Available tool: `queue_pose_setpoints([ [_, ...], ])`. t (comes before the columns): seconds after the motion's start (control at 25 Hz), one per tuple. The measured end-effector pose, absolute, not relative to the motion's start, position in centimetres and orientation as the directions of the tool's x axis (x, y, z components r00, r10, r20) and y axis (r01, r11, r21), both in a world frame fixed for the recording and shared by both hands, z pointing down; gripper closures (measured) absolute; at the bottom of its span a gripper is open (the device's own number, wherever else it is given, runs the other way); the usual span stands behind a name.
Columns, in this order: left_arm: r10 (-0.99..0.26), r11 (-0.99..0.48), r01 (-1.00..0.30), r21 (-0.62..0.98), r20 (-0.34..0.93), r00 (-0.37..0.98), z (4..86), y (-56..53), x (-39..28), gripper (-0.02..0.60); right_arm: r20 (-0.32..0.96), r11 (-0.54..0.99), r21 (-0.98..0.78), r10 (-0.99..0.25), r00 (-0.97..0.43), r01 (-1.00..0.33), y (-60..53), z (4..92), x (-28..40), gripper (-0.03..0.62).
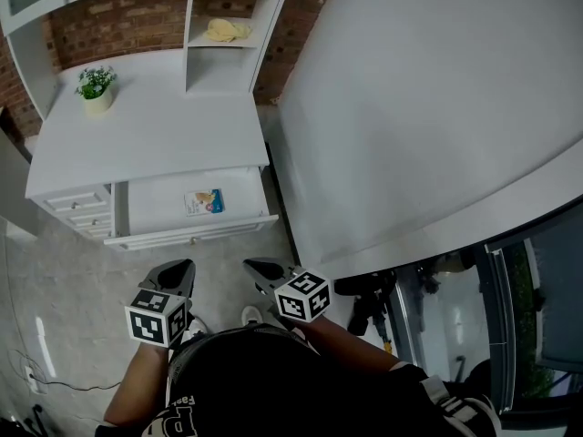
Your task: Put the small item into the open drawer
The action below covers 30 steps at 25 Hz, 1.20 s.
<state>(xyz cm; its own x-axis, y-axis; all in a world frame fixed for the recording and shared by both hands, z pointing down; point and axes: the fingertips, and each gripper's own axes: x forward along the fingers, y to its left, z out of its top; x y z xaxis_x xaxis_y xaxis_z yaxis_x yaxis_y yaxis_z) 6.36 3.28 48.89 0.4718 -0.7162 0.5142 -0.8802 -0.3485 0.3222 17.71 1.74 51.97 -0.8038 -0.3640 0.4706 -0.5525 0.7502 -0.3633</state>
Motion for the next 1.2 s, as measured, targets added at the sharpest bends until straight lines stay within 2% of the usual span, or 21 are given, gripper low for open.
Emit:
queue_pose_setpoints([
  [1.2,-0.719,-0.352,-0.879,0.323,0.508,0.475,49.1,3.74,6.64,0.563,0.47,0.75,-0.367,-0.361,-0.806,-0.55,2.71,51.98,17.77,0.591],
])
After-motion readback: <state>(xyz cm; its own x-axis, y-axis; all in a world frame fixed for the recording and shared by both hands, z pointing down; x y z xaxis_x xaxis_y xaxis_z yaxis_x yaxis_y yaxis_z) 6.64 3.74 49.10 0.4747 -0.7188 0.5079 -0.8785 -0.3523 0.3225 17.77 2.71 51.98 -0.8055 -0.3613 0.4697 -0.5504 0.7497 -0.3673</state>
